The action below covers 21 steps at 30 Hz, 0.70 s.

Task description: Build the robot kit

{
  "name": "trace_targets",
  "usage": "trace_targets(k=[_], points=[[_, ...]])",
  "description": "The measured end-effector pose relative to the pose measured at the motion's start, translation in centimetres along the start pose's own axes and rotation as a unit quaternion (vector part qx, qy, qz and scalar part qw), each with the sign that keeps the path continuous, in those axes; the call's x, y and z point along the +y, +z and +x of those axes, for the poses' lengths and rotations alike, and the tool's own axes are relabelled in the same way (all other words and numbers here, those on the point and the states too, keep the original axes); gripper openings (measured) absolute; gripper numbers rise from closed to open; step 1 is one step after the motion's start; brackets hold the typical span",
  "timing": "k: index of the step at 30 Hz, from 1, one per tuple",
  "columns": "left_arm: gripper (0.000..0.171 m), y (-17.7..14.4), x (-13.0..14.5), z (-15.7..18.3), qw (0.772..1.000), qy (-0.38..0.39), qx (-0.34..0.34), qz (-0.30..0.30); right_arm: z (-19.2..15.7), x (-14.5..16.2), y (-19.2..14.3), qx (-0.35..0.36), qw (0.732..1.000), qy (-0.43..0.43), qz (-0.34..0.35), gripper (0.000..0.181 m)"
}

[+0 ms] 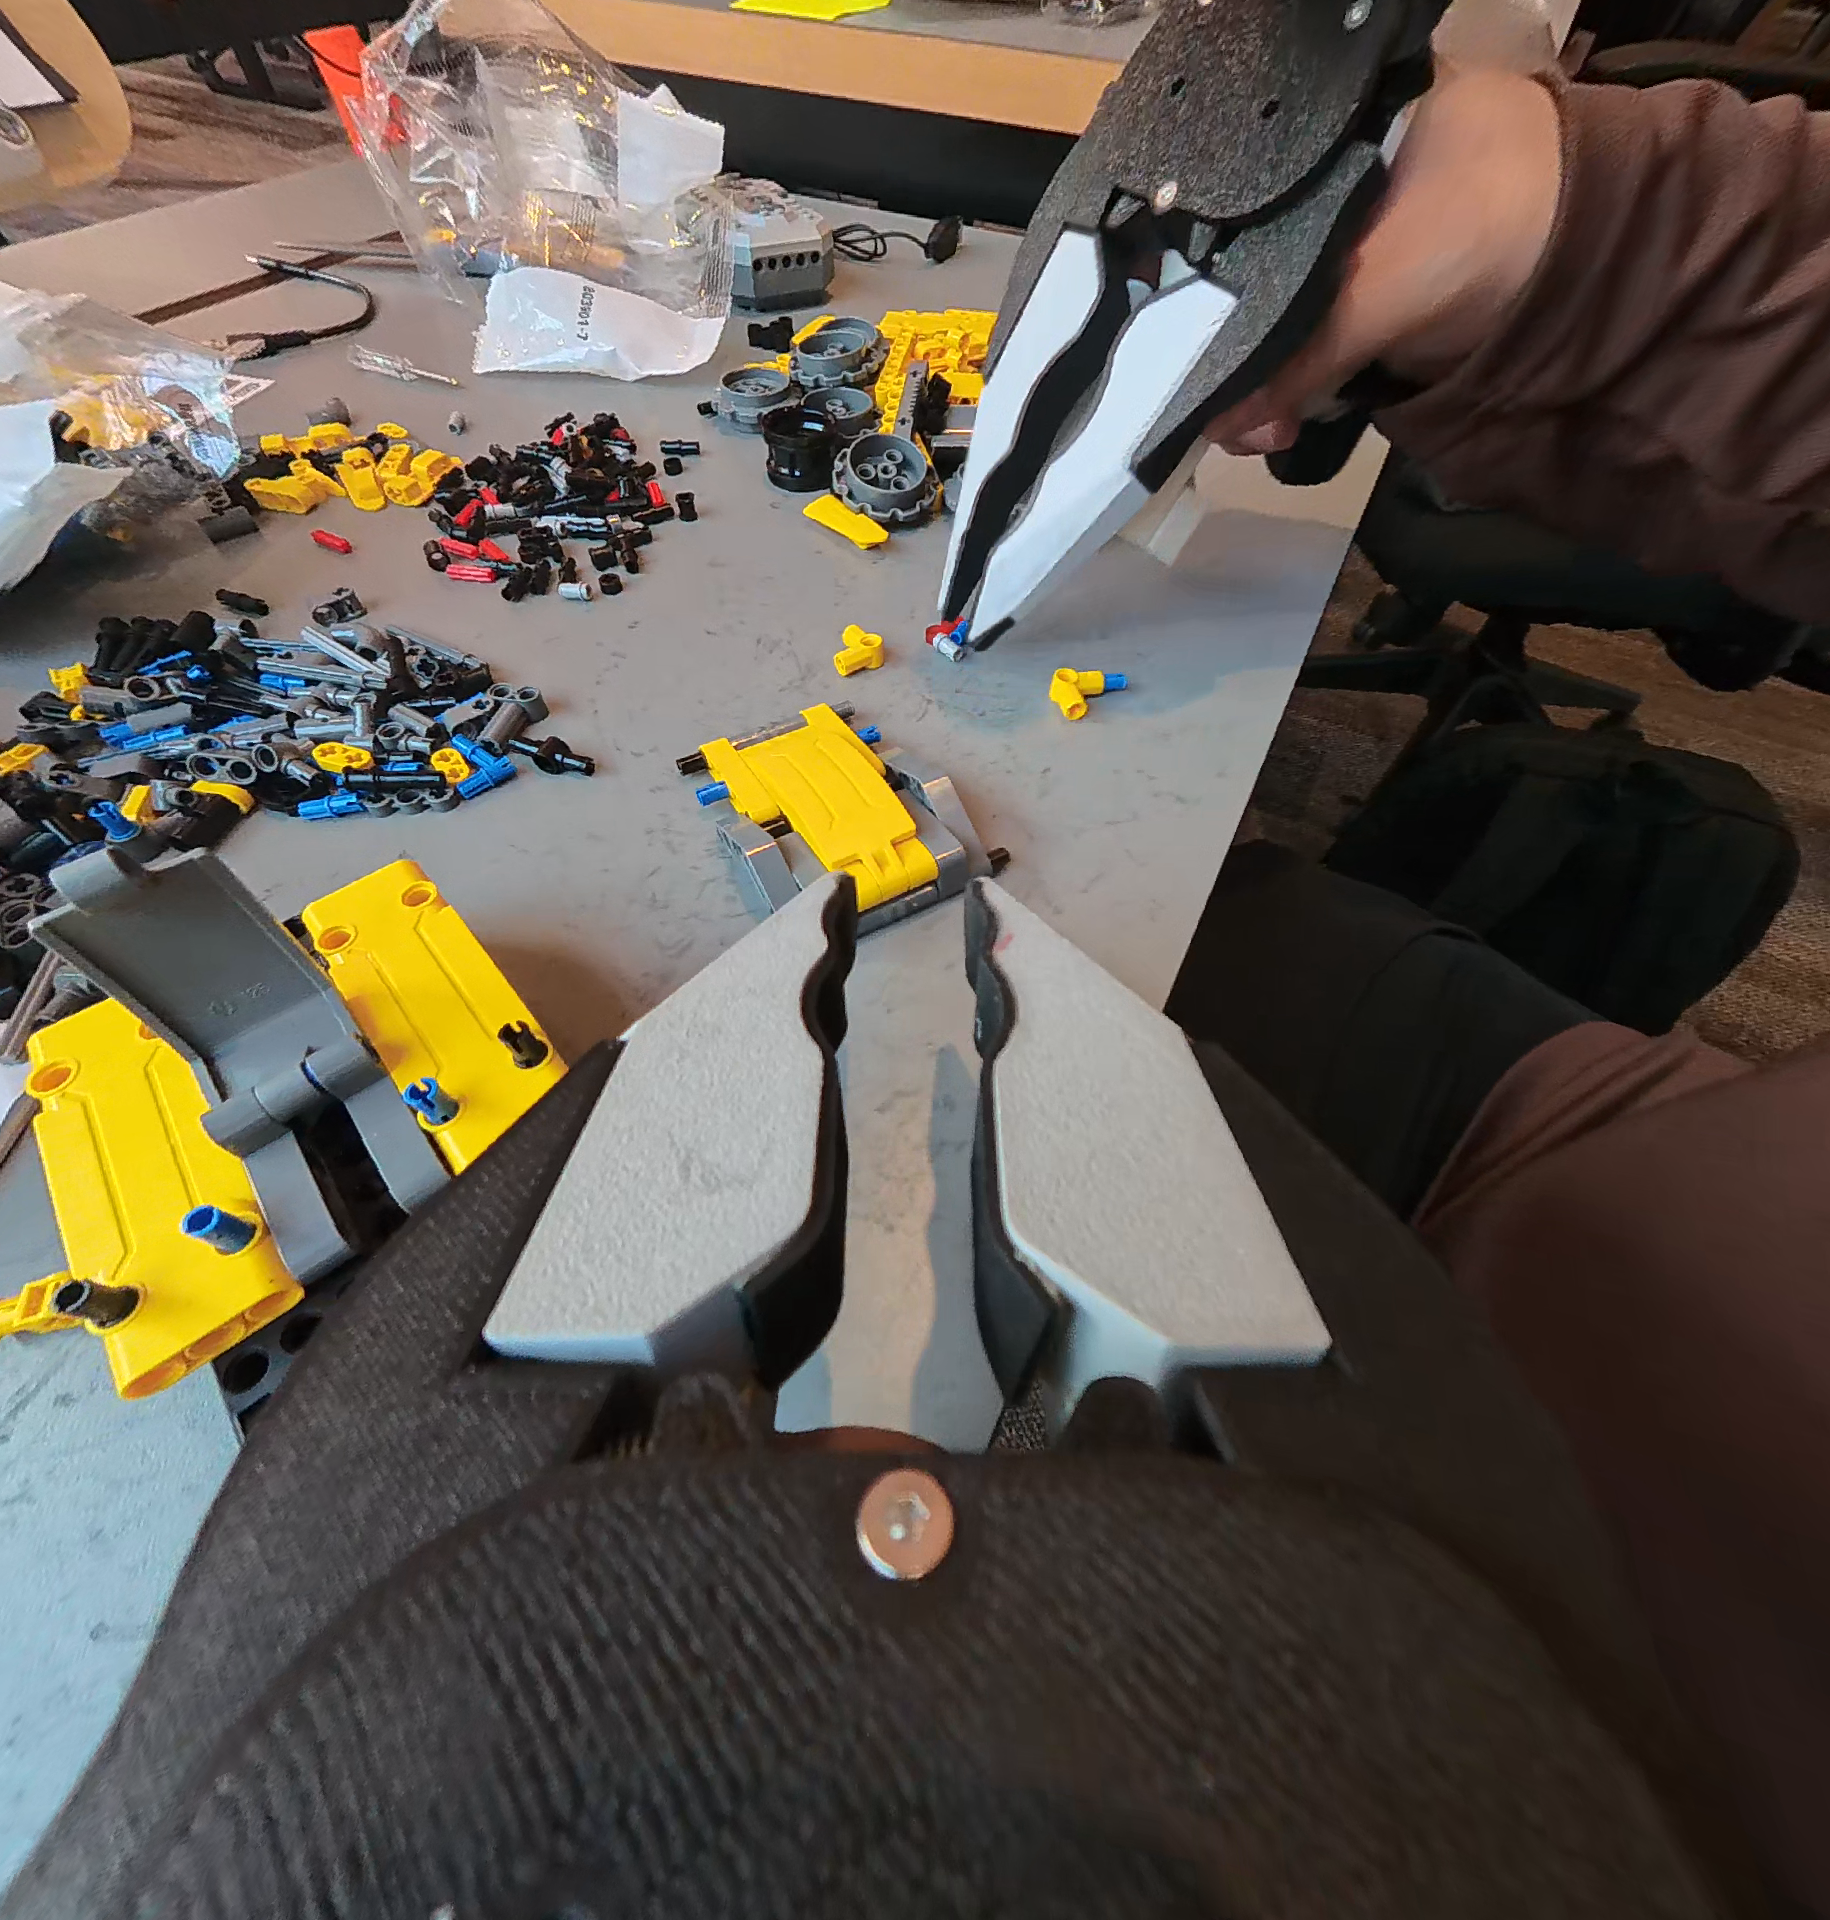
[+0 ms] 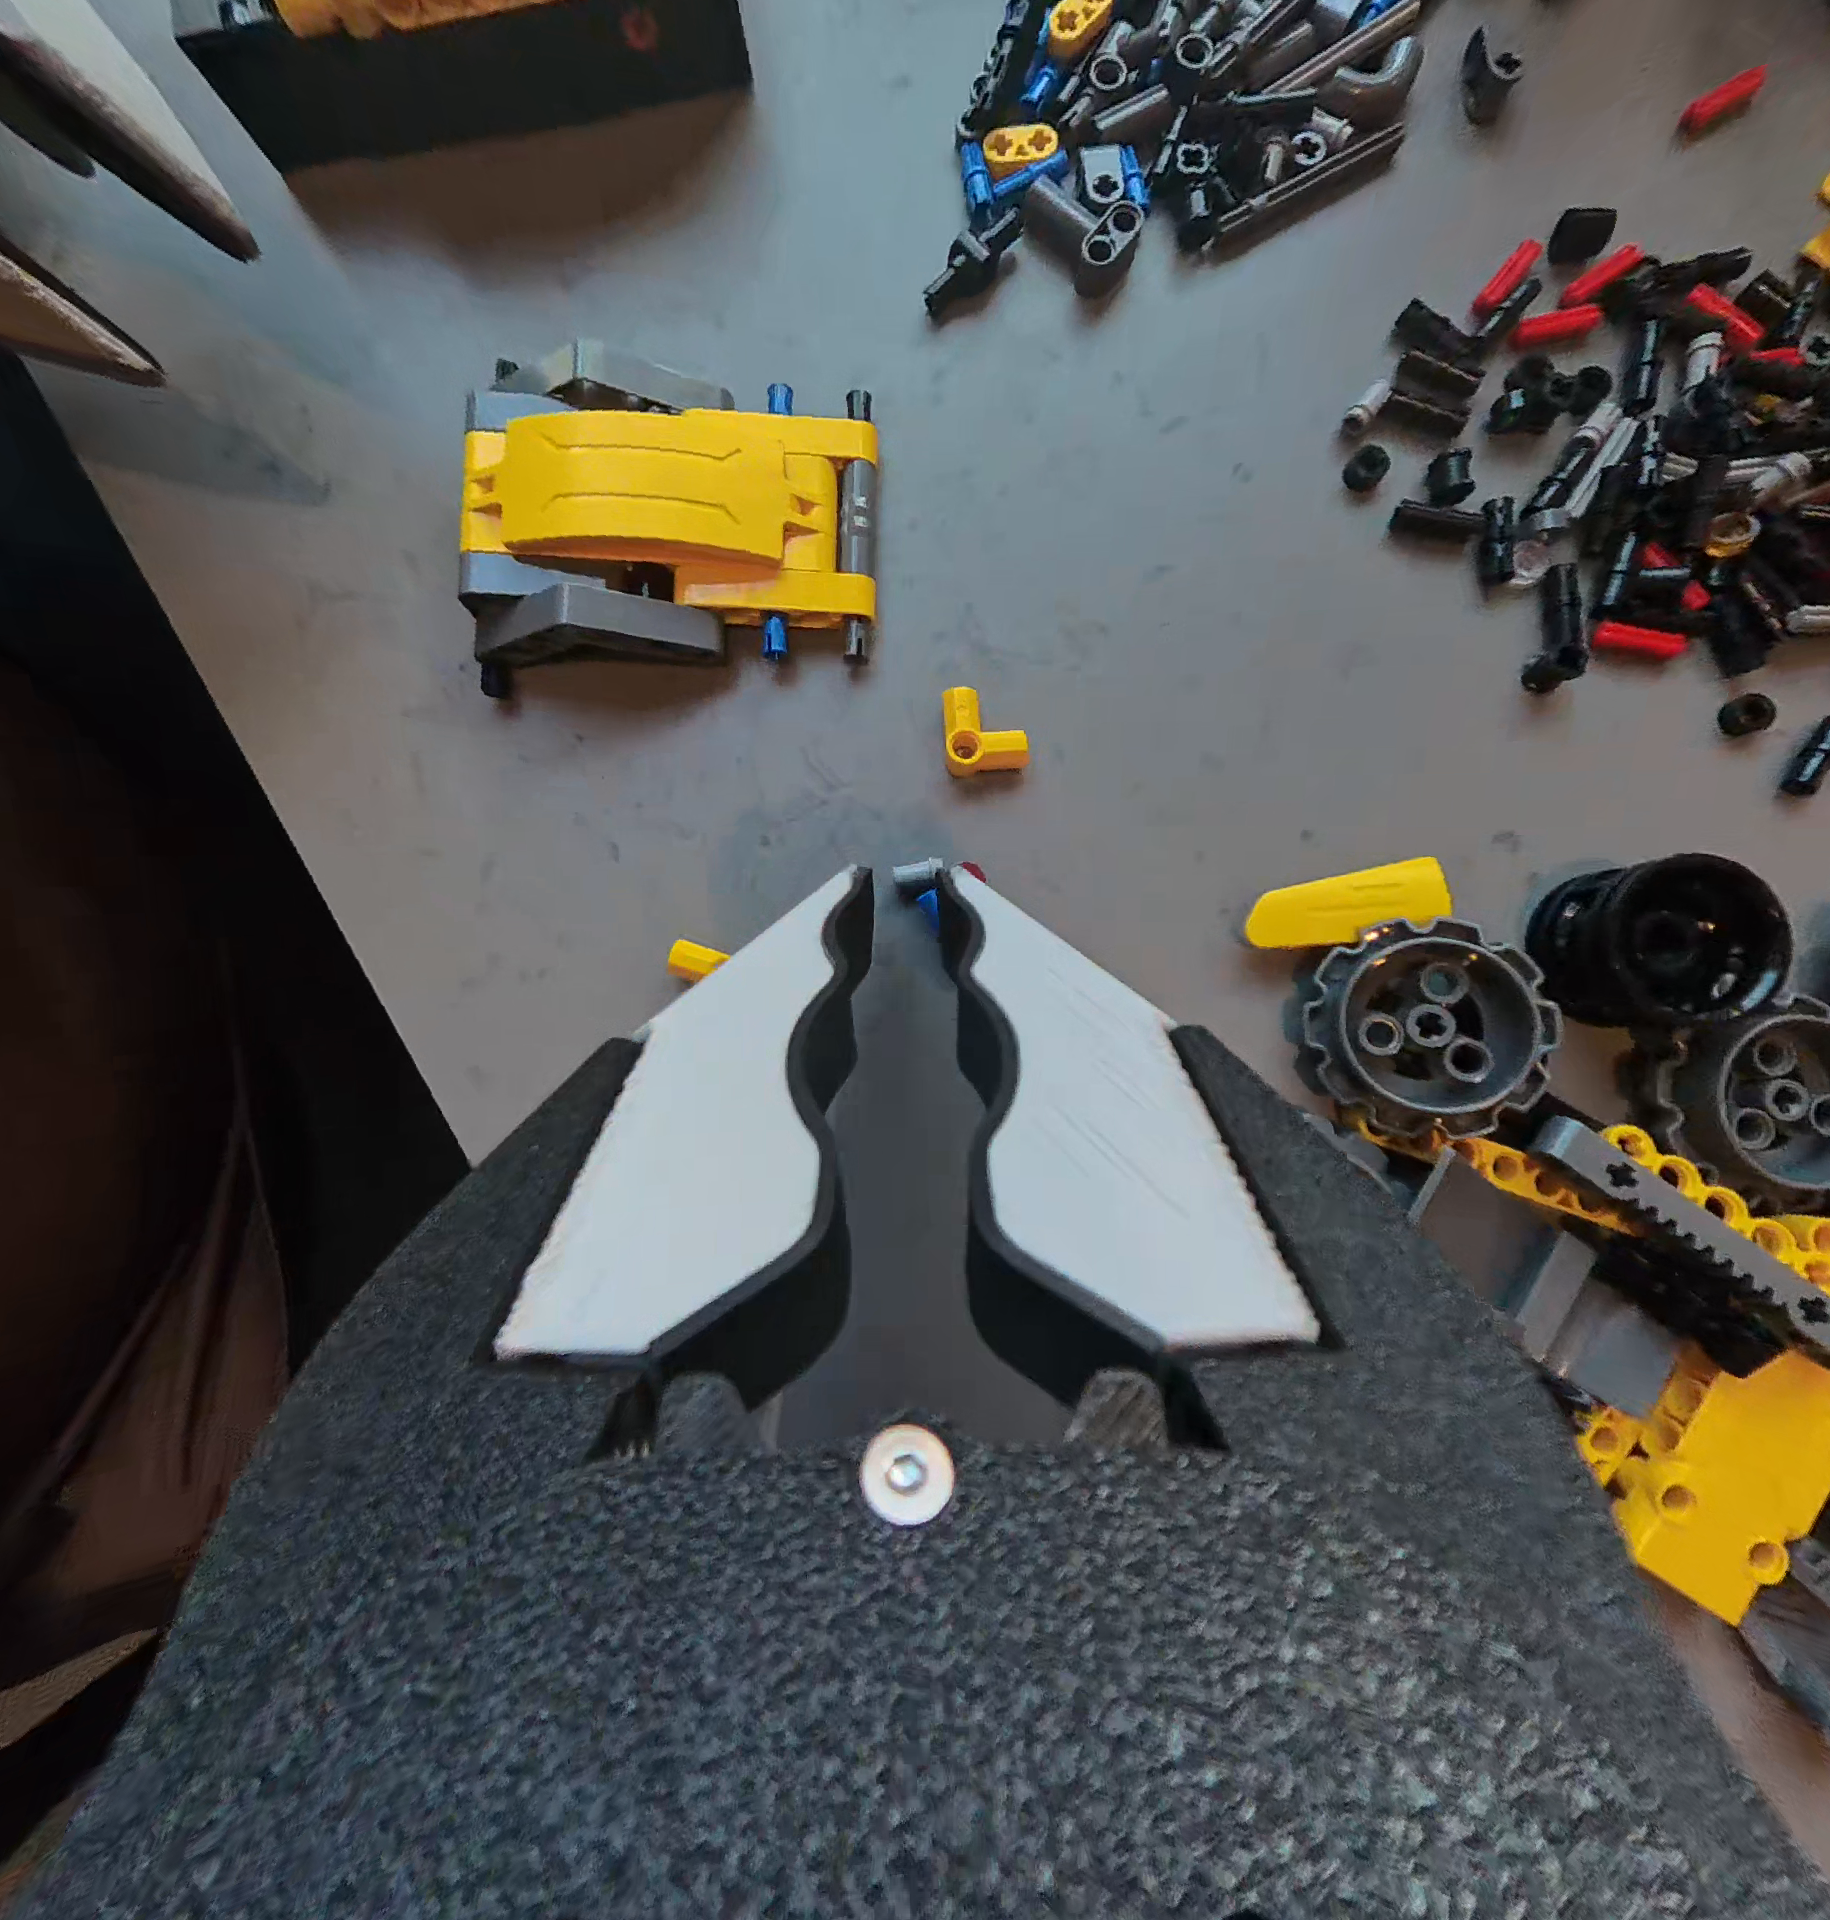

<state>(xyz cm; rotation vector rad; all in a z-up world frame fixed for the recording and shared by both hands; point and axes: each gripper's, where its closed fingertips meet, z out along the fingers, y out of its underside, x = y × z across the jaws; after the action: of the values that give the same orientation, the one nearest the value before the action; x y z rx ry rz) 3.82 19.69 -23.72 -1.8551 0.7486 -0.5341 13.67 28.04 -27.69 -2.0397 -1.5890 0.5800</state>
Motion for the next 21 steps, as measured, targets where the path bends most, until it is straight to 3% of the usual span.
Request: trace_targets(k=[13,17,21], points=[[0.017,0.1,0.1,0.1,1.0,-0.006,0.007,-0.006,-0.6,-0.4,0.9,-0.005,0.999,-0.034,-0.005,0.009],[0.019,0.3,0.4,-0.2,1.0,-0.018,0.006,-0.019,-1.2,-1.1,0.4,0.007,0.998,-0.056,0.023,0.009],[0.019,0.9,-0.2,0.2,0.997,-0.058,0.036,-0.026,-2.0,-3.0,-1.0,0.041,0.989,-0.1,0.099,0.009]])
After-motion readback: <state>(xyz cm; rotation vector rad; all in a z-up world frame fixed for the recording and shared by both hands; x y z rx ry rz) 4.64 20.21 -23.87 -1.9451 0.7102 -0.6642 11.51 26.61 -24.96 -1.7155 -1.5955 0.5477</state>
